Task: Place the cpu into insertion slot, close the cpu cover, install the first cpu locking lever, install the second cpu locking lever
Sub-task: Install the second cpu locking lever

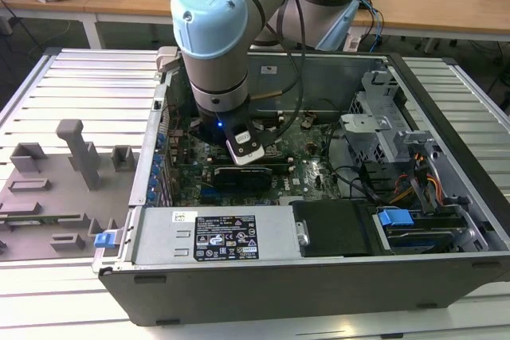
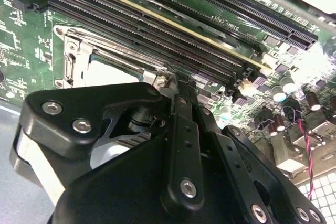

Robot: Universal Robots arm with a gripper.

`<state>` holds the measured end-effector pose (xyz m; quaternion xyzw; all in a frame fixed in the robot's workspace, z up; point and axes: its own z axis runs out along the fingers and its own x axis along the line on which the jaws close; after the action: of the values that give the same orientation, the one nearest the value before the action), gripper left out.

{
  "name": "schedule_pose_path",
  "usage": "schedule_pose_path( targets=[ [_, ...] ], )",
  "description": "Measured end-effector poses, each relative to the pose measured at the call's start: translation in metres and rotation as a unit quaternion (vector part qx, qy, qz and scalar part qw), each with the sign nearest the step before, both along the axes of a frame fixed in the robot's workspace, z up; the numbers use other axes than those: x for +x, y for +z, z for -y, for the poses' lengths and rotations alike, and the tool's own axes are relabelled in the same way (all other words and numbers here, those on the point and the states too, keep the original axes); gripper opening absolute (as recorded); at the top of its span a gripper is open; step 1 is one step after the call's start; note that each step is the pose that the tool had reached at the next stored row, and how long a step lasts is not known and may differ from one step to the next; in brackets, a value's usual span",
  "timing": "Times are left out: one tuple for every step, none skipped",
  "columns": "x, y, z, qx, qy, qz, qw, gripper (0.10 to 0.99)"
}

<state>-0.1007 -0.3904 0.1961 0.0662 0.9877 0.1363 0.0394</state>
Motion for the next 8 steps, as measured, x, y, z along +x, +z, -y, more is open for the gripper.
schedule_pose_path(
  targets=[
    [-0.0003,-0.0003,-0.0001,0.0001,0.000,0.0000,1.0000,0.106],
    [-0.0004,-0.0003,-0.0001,0.0000,0.000,0.0000,1.0000,0.106],
    [-0.0004,-0.0003,-0.0005,-0.0020,0.000,0.0001,1.0000,0.106],
    [-0.0005,0.0006,-0.0007,-0.0067,0.000,0.0001,1.0000,0.106],
    [-0.0004,0.0020,-0.0006,-0.0092,0.000,0.0001,1.0000,0.106],
    [-0.0004,0.0047,-0.0006,-0.0104,0.000,0.0001,0.9999,0.106],
    [-0.0003,0.0070,-0.0007,-0.0110,0.000,0.0000,0.9999,0.106],
    [-0.0004,0.0109,-0.0007,-0.0116,0.000,0.0001,0.9999,0.106]
  ],
)
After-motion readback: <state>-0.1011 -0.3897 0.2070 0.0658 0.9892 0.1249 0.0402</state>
